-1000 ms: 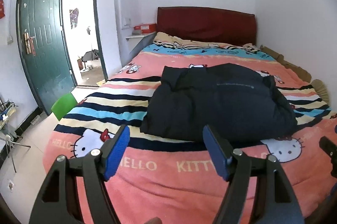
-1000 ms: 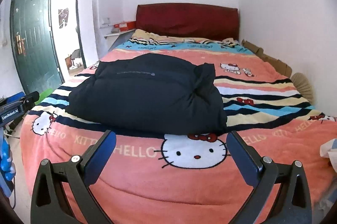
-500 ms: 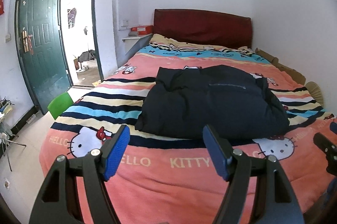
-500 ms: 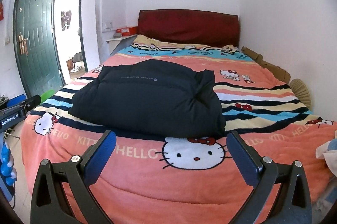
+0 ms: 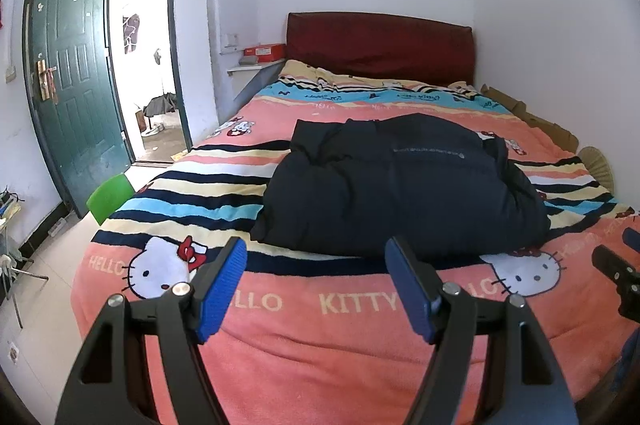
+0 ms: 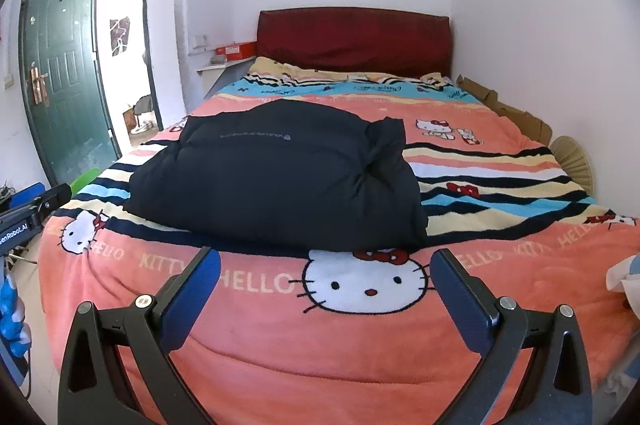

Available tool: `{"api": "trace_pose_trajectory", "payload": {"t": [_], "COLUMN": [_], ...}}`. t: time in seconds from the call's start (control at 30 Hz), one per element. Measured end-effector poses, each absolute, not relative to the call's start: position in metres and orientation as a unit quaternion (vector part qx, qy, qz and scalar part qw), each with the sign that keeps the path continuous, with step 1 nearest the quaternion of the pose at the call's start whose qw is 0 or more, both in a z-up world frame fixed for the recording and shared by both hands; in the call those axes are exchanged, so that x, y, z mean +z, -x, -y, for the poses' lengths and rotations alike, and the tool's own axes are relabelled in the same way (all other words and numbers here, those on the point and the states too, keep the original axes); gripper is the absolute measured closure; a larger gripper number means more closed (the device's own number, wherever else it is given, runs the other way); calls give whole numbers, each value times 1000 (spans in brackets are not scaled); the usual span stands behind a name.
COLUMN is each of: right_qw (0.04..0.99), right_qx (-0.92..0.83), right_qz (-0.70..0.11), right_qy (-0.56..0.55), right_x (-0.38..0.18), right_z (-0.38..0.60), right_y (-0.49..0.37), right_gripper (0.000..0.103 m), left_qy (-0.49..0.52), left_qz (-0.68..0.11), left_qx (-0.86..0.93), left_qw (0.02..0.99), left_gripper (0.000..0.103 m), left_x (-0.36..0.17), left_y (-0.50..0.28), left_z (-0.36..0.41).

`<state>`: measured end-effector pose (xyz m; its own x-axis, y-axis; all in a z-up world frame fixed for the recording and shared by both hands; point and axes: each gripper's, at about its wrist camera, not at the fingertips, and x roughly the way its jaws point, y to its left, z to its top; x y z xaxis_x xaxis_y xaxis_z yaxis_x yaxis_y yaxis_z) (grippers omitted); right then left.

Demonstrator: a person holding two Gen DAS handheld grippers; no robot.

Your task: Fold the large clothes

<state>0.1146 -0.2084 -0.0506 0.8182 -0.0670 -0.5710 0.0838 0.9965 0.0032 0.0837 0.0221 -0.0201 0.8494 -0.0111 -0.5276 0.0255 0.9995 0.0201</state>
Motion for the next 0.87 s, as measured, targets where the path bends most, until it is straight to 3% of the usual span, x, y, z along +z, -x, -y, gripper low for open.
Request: {"api": "trace_pose_trajectory", "payload": {"t": [0.87], "right_qw": [950], "right_qx": [-47], "right_qz": [-310], "right_qy": [-20], "right_x": [-58], "right_z": [215], "right_y": [-121], "right_gripper": [1], "left_qy": [-25], "left_qz": [-281], "left_qx": [-30], "left_qw": [959], "left_gripper": [32], "left_x": [-27], "left_y": [-90], "left_z": [-14]}}
